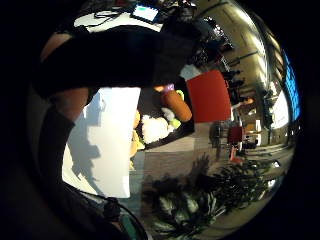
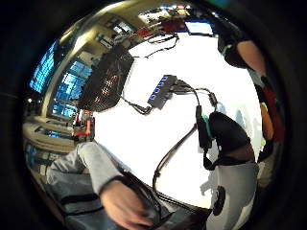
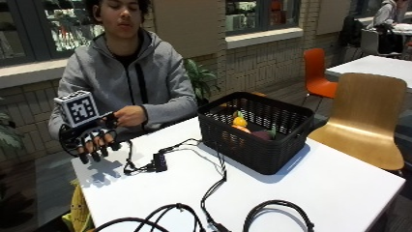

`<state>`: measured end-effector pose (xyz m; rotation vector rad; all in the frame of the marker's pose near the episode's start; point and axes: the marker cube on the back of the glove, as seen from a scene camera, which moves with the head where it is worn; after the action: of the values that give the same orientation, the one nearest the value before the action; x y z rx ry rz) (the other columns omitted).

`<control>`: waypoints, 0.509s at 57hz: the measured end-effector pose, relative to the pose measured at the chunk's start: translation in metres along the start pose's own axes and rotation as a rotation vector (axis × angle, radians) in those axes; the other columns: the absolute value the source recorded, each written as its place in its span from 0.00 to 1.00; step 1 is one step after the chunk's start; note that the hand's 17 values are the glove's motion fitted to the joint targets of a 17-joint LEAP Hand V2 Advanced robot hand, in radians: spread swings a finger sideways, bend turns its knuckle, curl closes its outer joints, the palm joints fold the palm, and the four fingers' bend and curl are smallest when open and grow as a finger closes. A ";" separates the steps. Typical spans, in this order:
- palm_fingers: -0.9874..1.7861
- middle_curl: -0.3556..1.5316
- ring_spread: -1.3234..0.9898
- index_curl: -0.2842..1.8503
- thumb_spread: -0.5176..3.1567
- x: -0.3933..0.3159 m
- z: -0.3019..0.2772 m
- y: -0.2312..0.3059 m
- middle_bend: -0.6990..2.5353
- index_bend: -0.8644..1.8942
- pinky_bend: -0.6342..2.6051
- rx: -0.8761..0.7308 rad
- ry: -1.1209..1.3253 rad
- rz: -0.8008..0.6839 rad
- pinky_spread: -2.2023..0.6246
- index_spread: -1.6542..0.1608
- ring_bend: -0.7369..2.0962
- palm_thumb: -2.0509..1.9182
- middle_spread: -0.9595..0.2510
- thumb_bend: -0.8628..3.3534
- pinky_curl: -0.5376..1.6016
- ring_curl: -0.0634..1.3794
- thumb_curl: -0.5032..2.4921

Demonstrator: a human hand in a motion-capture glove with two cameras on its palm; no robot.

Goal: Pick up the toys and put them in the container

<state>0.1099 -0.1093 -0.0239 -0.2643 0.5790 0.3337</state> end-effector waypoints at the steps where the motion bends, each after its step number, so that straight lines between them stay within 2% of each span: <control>1: 0.45 0.53 0.48 0.37 0.57 0.003 0.002 0.001 0.28 0.40 0.50 -0.001 -0.011 0.002 0.77 0.74 0.47 0.61 0.77 0.21 0.41 0.40 0.30; 11: 0.46 0.52 0.47 0.37 0.58 0.018 0.010 -0.010 0.28 0.41 0.49 0.050 -0.050 -0.007 0.76 0.75 0.47 0.62 0.76 0.21 0.40 0.39 0.30; 29: 0.48 0.51 0.47 0.38 0.58 0.004 0.015 -0.017 0.28 0.41 0.48 0.041 -0.056 -0.062 0.76 0.76 0.46 0.62 0.77 0.22 0.40 0.37 0.29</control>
<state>0.1266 -0.1187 -0.0121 -0.2322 0.5206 0.2684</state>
